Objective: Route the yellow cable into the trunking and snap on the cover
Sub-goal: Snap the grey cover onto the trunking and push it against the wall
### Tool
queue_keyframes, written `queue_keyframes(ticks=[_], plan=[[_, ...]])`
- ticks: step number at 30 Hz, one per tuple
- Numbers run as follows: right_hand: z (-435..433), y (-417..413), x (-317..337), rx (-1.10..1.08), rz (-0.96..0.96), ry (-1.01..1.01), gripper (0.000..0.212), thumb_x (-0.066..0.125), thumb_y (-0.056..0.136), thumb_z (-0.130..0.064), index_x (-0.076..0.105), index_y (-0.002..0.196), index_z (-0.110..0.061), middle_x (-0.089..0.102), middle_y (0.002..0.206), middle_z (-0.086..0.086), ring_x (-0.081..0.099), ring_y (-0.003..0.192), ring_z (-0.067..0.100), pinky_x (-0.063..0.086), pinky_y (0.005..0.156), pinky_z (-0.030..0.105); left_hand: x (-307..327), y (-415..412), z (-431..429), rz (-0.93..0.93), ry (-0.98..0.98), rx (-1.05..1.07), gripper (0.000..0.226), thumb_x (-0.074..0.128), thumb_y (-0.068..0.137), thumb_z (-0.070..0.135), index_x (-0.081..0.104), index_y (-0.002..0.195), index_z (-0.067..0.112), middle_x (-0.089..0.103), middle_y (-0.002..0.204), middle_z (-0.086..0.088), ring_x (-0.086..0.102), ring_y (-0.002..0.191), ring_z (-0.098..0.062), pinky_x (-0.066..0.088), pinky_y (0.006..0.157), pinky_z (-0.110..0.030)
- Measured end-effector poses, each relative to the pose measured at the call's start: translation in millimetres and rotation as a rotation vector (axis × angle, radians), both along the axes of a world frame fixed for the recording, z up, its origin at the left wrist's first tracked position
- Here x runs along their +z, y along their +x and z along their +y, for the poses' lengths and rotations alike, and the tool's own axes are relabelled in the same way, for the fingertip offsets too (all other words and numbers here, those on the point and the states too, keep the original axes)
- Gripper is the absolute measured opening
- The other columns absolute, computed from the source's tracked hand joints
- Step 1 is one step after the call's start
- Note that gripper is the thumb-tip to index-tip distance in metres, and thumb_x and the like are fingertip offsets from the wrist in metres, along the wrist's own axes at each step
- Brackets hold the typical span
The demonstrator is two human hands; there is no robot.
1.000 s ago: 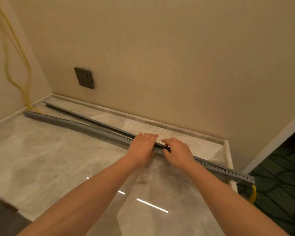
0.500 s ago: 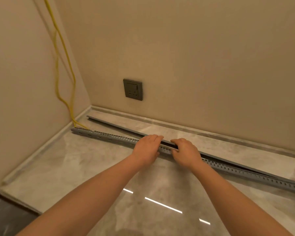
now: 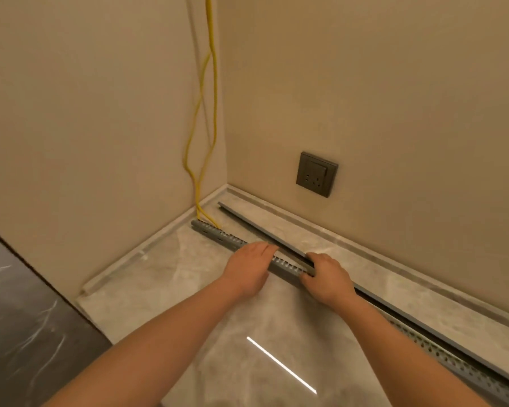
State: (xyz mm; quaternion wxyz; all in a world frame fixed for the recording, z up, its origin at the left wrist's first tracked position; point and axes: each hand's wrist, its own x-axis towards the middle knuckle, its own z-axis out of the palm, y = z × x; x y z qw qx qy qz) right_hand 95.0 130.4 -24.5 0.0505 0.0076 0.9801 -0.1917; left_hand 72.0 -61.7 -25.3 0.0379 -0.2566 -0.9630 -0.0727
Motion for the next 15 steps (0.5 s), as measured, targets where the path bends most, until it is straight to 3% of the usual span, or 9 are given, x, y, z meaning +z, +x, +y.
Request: queue_keyframes(ticks=[7,15], plan=[[-63,-60,-6,-0.021,-0.024,-0.038,0.077,0.063,0.077,-0.058,0.04,0.141,-0.024,0.052,0.137,0.002,0.051,0.12,0.021,0.046,0.099,0.037,-6,-76,-79,-0.001,-0.052,-0.015,0.06,0.055,0.086,0.016,0.035,0.143,0.018,0.042,0.143,-0.003,0.039,0.131,-0.022,0.031,0.112,-0.032],[-139,-119,-9,0.018,-0.036,0.057,0.096,0.062,0.061,-0.073,0.039,0.141,-0.026,0.052,0.133,0.002,0.05,0.117,0.023,0.047,0.094,0.037,-9,-147,-153,-0.029,-0.195,-0.146,0.051,0.062,0.081,0.033,0.046,0.128,0.02,0.053,0.127,-0.003,0.049,0.118,-0.024,0.038,0.1,-0.034]])
